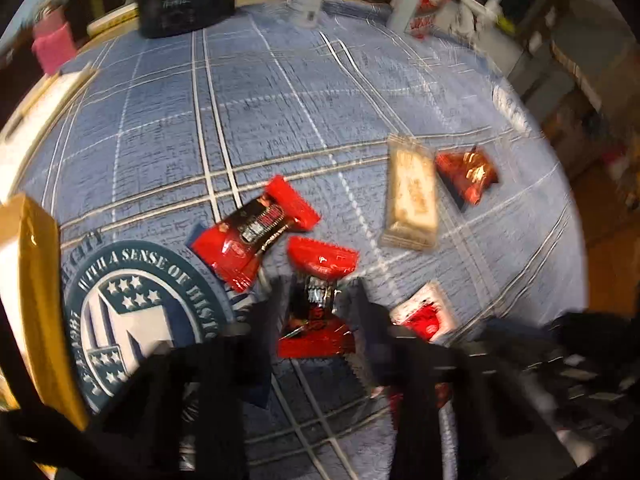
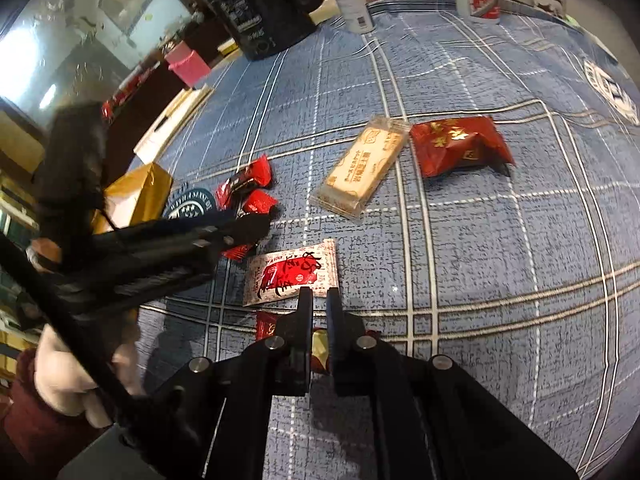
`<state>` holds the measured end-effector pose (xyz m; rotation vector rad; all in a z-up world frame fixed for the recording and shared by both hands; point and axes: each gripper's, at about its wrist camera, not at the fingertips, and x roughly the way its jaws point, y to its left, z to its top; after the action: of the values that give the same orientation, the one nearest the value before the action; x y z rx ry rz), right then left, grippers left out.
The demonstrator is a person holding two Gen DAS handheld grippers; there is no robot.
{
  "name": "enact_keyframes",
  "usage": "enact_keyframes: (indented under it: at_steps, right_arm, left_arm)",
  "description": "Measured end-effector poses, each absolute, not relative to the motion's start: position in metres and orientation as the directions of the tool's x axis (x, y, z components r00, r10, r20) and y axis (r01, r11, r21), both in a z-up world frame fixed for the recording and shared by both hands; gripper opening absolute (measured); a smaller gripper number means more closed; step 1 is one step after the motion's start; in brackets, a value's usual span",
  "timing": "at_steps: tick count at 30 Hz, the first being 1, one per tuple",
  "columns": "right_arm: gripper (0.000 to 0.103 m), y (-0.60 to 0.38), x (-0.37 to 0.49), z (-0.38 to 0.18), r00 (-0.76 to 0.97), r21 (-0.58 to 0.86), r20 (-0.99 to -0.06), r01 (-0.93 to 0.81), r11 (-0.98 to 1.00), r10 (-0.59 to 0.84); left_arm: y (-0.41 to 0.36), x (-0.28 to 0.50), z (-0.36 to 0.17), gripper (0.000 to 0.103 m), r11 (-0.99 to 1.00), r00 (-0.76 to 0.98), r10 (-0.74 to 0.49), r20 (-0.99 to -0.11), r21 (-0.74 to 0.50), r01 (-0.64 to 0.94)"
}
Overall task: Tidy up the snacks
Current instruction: 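Grasp a red candy with the left tool while the right tool grasps a red-gold candy, then carry both red candies over the white tray and open both tools to drop them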
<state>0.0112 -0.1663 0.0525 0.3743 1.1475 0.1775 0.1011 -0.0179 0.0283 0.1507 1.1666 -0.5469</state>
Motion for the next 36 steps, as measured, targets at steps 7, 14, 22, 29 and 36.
enact_keyframes:
  at_steps: [7,14,22,29,36]
  right_arm:
    - [0.041,-0.172,0.004,0.056,0.397,0.389,-0.852,0.041,0.920,0.342]
    - [0.053,-0.115,0.005,0.043,0.328,0.106,-0.922,-0.295,0.949,0.205]
    - [0.039,-0.090,-0.012,0.035,0.326,0.011,-0.934,-0.390,0.921,0.149]
    - [0.024,-0.093,-0.013,0.039,0.311,0.063,-0.939,-0.270,0.961,0.150]
    - [0.024,-0.069,-0.007,0.065,0.321,0.198,-0.913,-0.194,0.961,0.252]
  left_arm:
    - [0.002,0.099,0.037,0.020,0.861,0.286,-0.383,-0.878,-0.227,0.456]
    - [0.036,0.081,0.059,0.020,0.866,0.322,-0.429,-0.844,-0.283,0.412]
    - [0.089,0.059,0.079,0.020,0.882,0.374,-0.458,-0.807,-0.358,0.306]
    - [0.152,0.038,0.091,0.020,0.905,0.445,-0.425,-0.788,-0.370,0.209]
    - [0.220,0.020,0.085,0.020,0.926,0.472,-0.366,-0.802,-0.363,0.100]
